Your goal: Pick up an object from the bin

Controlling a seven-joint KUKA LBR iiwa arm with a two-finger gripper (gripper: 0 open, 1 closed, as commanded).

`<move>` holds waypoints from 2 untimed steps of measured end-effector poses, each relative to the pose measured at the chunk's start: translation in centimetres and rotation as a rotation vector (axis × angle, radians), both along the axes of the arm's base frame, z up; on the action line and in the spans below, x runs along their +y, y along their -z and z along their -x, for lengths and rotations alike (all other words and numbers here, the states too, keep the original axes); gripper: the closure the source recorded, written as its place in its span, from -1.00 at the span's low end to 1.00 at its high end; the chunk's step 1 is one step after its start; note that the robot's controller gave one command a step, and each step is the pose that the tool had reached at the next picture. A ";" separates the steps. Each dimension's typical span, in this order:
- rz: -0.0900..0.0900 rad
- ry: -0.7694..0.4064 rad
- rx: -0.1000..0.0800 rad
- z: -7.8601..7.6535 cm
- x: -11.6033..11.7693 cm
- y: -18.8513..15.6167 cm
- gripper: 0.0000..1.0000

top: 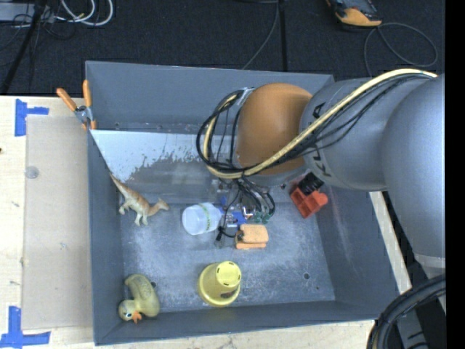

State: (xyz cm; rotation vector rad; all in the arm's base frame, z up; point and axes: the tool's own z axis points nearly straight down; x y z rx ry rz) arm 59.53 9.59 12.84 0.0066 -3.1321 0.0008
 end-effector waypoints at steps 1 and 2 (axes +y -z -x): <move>-0.001 0.002 -0.007 -0.2 0.0 -0.5 -1.00; -0.001 -0.051 0.002 -0.4 -2.3 4.5 1.00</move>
Offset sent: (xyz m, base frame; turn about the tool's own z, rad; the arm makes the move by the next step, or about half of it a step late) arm 0.0047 -0.0231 -0.0439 -0.0536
